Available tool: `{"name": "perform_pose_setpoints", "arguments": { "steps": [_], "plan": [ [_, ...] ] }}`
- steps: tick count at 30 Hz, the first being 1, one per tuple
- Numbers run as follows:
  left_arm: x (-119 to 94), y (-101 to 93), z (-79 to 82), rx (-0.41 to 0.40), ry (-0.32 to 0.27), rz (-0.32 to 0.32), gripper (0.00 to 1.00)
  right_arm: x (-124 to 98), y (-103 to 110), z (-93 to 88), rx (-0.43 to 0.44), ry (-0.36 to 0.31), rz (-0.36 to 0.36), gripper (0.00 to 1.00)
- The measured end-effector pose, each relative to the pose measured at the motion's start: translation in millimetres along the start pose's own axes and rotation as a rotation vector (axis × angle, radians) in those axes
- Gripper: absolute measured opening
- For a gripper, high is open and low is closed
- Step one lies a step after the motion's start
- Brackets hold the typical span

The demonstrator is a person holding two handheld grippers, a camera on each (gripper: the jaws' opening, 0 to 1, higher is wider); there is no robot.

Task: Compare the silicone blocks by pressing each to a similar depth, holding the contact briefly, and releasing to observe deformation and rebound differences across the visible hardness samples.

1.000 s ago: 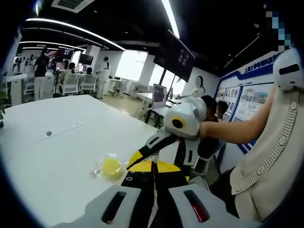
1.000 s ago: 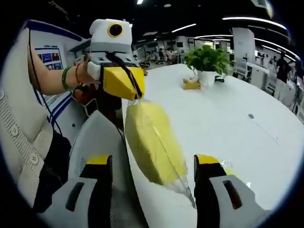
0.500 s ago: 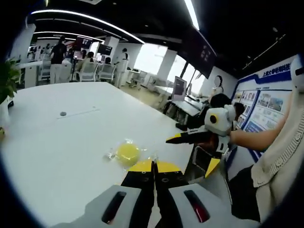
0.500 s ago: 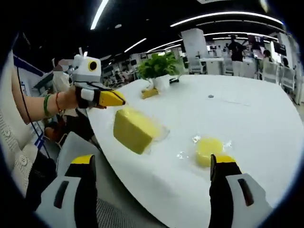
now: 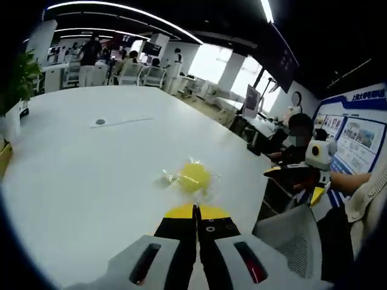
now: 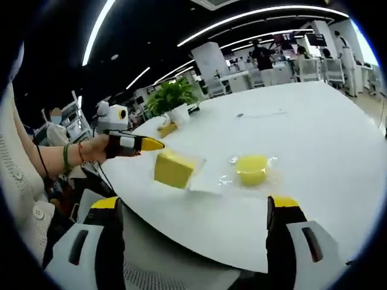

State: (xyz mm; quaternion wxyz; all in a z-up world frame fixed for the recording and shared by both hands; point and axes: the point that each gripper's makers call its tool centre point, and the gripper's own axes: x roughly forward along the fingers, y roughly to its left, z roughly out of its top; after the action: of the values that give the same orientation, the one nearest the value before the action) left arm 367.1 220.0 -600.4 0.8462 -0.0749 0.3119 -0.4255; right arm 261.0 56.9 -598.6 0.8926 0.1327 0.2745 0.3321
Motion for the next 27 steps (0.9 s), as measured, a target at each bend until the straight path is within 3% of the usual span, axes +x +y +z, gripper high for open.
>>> {"name": "perform_pose_setpoints", "arguments": {
  "steps": [2,6,12,14,21,27],
  "plan": [
    [-0.5,9.7,3.2,0.001,0.009,0.005,0.00,-3.5,2.5,12.3,0.016,-0.041,0.000,0.93],
    [-1.2,36.8,7.9,0.047,0.023,0.047,0.00,-6.8,1.2,22.3,-0.003,-0.052,-0.021,0.93],
    [2.3,70.9,5.1,0.043,0.039,0.074,0.00,-3.9,0.3,10.7,0.014,-0.002,-0.041,0.91],
    [4.6,80.1,3.3,0.033,0.045,0.078,0.00,-2.7,2.1,11.8,0.035,-0.012,-0.038,0.92],
    [16.0,121.0,-14.1,0.025,0.100,0.119,0.00,3.5,4.5,7.0,0.042,0.014,-0.048,0.91],
    [22.4,140.2,-31.4,0.013,0.130,0.146,0.00,8.2,1.4,-0.9,0.061,0.042,-0.057,0.90]
  ]
}}
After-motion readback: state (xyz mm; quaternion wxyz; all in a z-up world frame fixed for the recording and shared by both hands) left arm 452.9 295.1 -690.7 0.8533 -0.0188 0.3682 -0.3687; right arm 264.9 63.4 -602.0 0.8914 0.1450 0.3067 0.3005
